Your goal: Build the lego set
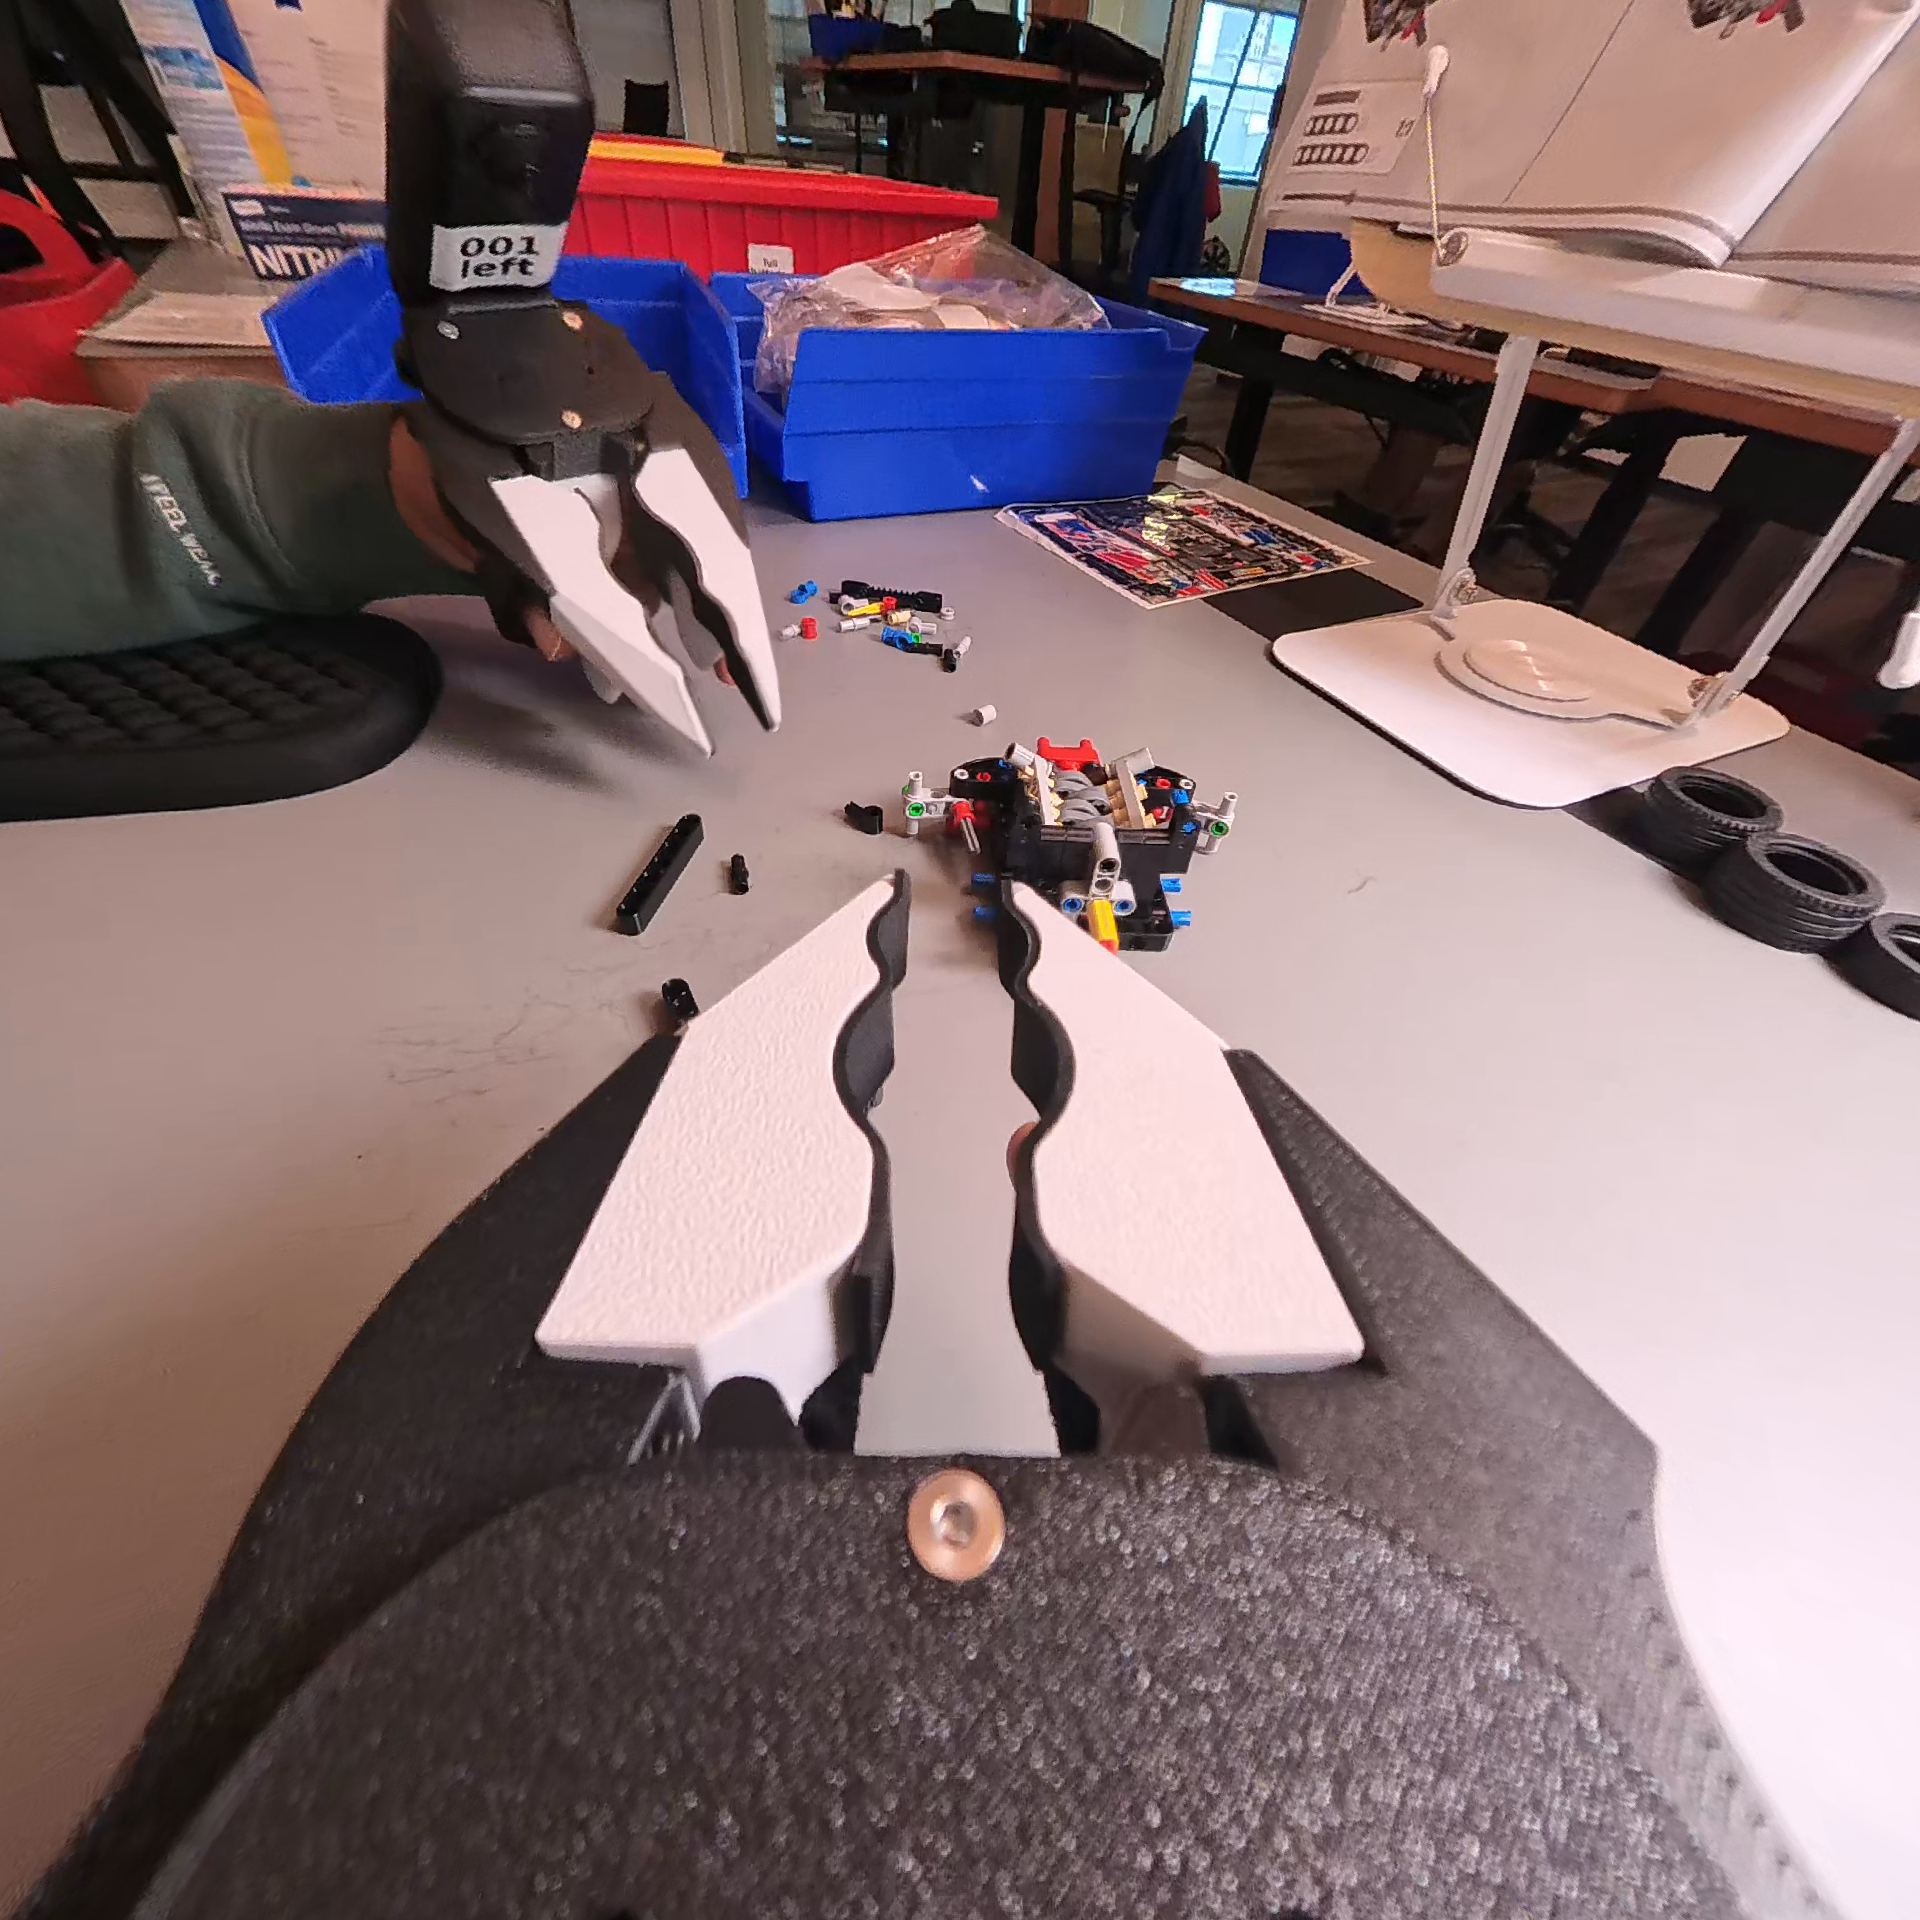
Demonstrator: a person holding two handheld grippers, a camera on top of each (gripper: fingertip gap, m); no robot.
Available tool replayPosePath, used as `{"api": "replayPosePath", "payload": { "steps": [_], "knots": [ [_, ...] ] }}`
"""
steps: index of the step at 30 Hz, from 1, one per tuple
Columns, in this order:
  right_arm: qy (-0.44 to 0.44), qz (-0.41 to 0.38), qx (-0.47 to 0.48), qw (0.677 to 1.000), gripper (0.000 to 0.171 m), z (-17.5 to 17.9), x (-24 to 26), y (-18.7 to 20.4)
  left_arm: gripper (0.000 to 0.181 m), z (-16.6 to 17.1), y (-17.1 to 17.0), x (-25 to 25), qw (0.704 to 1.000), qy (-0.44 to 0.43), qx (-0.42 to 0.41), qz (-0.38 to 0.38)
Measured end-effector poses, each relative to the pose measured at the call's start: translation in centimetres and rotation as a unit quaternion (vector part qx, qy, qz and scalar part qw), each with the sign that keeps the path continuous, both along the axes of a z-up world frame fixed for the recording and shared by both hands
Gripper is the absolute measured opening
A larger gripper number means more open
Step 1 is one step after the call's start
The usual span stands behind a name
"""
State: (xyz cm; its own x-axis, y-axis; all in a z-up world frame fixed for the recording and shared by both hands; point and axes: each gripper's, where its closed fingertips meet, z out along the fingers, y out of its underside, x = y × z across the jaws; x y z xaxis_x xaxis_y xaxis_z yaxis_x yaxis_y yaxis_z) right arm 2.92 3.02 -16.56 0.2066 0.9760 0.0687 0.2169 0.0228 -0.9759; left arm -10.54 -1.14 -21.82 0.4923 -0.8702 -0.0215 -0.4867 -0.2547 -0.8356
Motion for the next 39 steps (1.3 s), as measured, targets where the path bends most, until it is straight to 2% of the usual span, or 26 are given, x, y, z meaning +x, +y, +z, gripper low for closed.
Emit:
{"api": "replayPosePath", "payload": {
  "steps": [1,10,16,20,24,29,39],
  "knots": [
    [-0.003,0.000,0.001,1.000,0.015,-0.1,0.0,0.0,0.018,-0.3,-0.2,0.6,1.000,0.006,-0.002,-0.009],
    [-0.016,0.002,0.003,1.000,0.015,-0.5,-0.1,-0.1,0.012,-2.7,-0.4,3.9,0.995,0.064,-0.048,-0.066],
    [-0.034,0.015,0.016,0.999,0.015,-1.0,-0.3,-0.7,0.004,-2.7,-0.7,4.4,0.993,0.077,-0.050,-0.076],
    [-0.032,0.083,0.079,0.993,0.015,-0.4,-1.9,-4.2,0.004,0.9,-2.1,6.8,0.989,-0.059,-0.085,-0.107],
    [-0.032,0.145,0.158,0.976,0.018,0.1,-3.9,-8.4,0.004,4.0,-4.3,9.1,0.959,-0.174,-0.157,-0.162],
    [-0.038,0.171,0.235,0.956,0.013,-0.1,-4.6,-10.5,0.003,4.8,-5.9,10.5,0.926,-0.225,-0.227,-0.199],
    [-0.034,0.170,0.263,0.949,0.008,0.4,-4.3,-10.7,0.004,5.8,-6.5,10.6,0.879,-0.293,-0.312,-0.213]
  ]
}}
